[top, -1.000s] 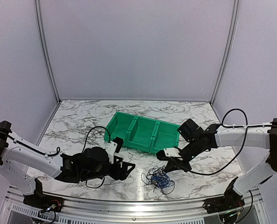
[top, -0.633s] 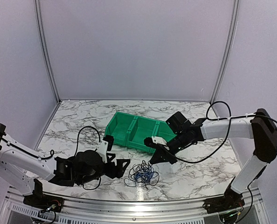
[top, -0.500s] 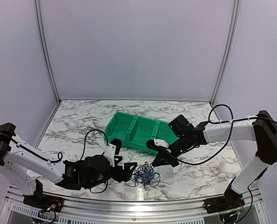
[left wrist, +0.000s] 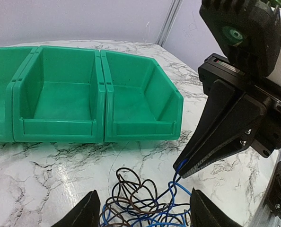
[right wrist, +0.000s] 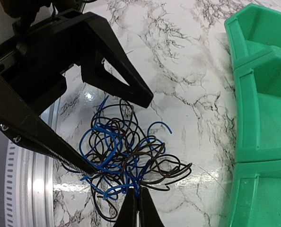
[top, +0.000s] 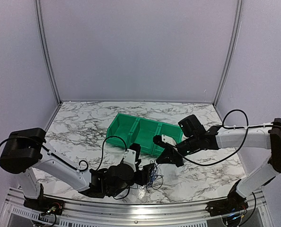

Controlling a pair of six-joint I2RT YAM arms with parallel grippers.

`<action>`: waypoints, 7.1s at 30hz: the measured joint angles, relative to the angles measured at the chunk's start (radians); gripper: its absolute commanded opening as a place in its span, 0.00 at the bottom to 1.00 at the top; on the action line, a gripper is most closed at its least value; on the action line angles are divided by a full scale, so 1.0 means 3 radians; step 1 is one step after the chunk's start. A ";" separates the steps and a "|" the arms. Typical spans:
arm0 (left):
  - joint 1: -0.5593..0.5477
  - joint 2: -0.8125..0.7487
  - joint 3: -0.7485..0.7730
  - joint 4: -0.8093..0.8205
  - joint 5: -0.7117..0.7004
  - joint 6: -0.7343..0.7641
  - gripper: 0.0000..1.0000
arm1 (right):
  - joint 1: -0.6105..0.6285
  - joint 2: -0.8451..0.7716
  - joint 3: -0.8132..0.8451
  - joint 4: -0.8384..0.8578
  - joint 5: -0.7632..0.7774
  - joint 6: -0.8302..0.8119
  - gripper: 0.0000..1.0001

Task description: Untangle the cables

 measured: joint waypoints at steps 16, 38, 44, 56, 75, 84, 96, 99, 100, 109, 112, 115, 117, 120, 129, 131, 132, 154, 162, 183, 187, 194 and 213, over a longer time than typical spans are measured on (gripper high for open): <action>0.0008 0.0314 0.0245 0.0089 -0.0170 0.0025 0.71 | -0.0088 -0.0090 -0.0020 0.0125 -0.0023 0.0102 0.00; 0.0177 0.0935 0.0637 0.0231 -0.0150 -0.0004 0.39 | -0.0118 -0.0523 0.0146 -0.0398 -0.0496 0.0071 0.00; 0.0178 0.1016 0.0640 0.0294 -0.0086 0.0017 0.37 | -0.0125 -0.0567 0.0776 -0.0913 -0.0646 -0.0055 0.00; 0.0183 0.1081 0.0621 0.0370 -0.0051 -0.0011 0.32 | -0.0323 -0.0579 0.2215 -0.1509 -0.0866 -0.0205 0.00; 0.0184 0.1081 0.0394 0.0699 -0.0038 -0.0053 0.17 | -0.0771 -0.0289 0.3394 -0.1635 -0.1001 -0.0125 0.00; 0.0189 0.1082 0.0390 0.0736 -0.0013 -0.0062 0.09 | -0.1082 -0.0253 0.3686 -0.1357 -0.1043 0.0131 0.00; 0.0191 0.1102 0.0383 0.0785 -0.0010 -0.0034 0.19 | -0.1602 -0.0263 0.4063 -0.0495 -0.1050 0.0879 0.00; 0.0191 0.1092 0.0352 0.0792 0.0004 0.0027 0.24 | -0.1620 -0.0291 0.3831 -0.0336 -0.1005 0.0968 0.00; 0.0189 0.1073 0.0334 0.0788 0.0032 0.0058 0.29 | -0.1620 -0.0294 0.3735 -0.0310 -0.0980 0.0977 0.00; 0.0188 0.0397 0.0022 0.0670 0.0561 0.0207 0.52 | -0.1626 -0.0346 0.2883 -0.0261 -0.0675 0.0787 0.00; 0.0189 0.0022 -0.0090 0.0359 0.0708 0.0184 0.56 | -0.1631 -0.0418 0.2584 -0.0317 -0.0581 0.0622 0.00; 0.0189 -0.0306 -0.0097 -0.0141 0.0825 0.0155 0.57 | -0.1631 -0.0495 0.2378 -0.0408 -0.0486 0.0440 0.00; 0.0189 -0.0483 -0.0092 -0.0501 0.0903 0.0155 0.57 | -0.1630 -0.0546 0.2286 -0.0464 -0.0423 0.0324 0.00; 0.0189 -0.0771 -0.0090 -0.1118 0.1003 0.0179 0.58 | -0.1615 -0.0623 0.2193 -0.0526 -0.0348 0.0183 0.00; 0.0407 -0.1649 0.0338 -0.2762 0.0778 0.0421 0.80 | -0.1171 -0.0627 0.2055 -0.0604 0.0041 -0.0116 0.00; 0.0665 -0.1802 0.0563 -0.3025 0.0671 0.0488 0.82 | -0.0952 -0.0556 0.2056 -0.0605 0.0155 -0.0173 0.00; 0.0795 -0.1853 0.0659 -0.3104 0.0623 0.0526 0.84 | -0.0881 -0.0519 0.2057 -0.0605 0.0184 -0.0195 0.00; 0.3212 -0.2270 0.0600 -0.2873 0.0483 0.1266 0.81 | -0.0237 0.1225 0.3745 -0.0703 0.0637 -0.0351 0.00; 0.3283 -0.2647 0.0575 -0.2705 0.0346 0.1414 0.81 | -0.0224 0.1747 0.4223 -0.0556 0.0594 -0.0167 0.00; 0.3365 -0.2607 0.0557 -0.2706 0.0425 0.1423 0.80 | -0.0150 0.2359 0.3943 -0.0646 0.0768 -0.0120 0.00; 0.3398 -0.2607 0.0557 -0.2705 0.0427 0.1413 0.80 | -0.0005 0.2433 0.3920 -0.0772 0.0968 -0.0220 0.00; 0.3412 -0.2608 0.0557 -0.2705 0.0450 0.1409 0.80 | 0.0164 0.2847 0.4128 -0.1007 0.1322 -0.0216 0.00; 0.3412 -0.2612 0.0557 -0.2705 0.0476 0.1399 0.79 | 0.0177 0.2734 0.4232 -0.1325 0.1567 -0.0060 0.34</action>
